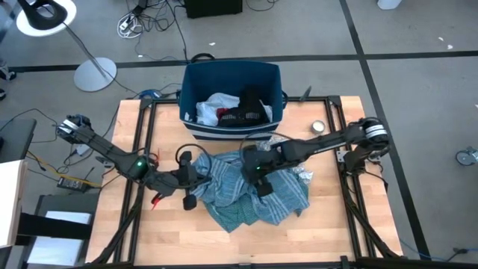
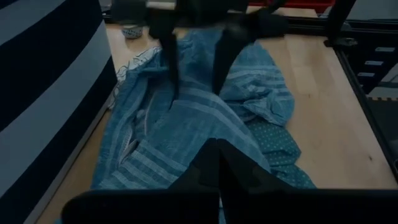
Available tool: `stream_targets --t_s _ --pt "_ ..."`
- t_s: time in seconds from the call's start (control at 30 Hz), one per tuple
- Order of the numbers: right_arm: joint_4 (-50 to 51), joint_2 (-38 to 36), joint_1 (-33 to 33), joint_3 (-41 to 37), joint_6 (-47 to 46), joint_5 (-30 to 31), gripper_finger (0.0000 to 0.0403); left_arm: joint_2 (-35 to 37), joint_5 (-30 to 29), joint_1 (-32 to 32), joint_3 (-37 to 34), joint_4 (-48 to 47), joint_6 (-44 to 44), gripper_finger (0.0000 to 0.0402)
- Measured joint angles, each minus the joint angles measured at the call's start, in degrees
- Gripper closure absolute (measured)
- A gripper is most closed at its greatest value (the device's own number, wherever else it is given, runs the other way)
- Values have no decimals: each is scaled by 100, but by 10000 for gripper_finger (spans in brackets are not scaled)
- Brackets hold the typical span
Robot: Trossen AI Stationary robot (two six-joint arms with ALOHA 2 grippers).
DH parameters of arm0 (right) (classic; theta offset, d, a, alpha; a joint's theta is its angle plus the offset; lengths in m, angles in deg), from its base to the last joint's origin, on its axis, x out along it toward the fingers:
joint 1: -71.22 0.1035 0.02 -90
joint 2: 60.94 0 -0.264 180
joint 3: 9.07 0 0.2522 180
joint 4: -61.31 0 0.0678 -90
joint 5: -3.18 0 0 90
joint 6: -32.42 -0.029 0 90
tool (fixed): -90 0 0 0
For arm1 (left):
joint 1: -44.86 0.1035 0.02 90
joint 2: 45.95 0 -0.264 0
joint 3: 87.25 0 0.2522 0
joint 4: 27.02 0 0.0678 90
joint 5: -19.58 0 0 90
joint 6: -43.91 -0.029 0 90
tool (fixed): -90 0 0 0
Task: Sort clothes
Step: Put the blue checkered polo into the blue laundry organizer
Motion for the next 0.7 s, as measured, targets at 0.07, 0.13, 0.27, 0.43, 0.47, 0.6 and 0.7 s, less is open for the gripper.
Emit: stream_targets --t_s 0.07,0.13,0.27,0.43,0.47,0.6,0.7 --pt "-413 211 12 0 103 89 176 0 0 -39 0 7 -2 401" --pt "-711 431 12 0 173 87 181 0 -2 -71 0 3 -2 401" --pt "-952 750 28 0 182 24 248 0 -11 -116 0 -8 -4 401" --pt "-904 573 68 0 247 72 385 0 -118 -155 0 -66 -11 401" --pt "-870 452 71 20 216 137 385 0 -135 -155 0 -87 -11 401" --pt "-316 -132 64 385 196 491 396 0 -163 -155 -115 -30 -17 401" --pt "-64 -570 62 717 197 686 397 9 -217 -155 -464 230 -24 401"
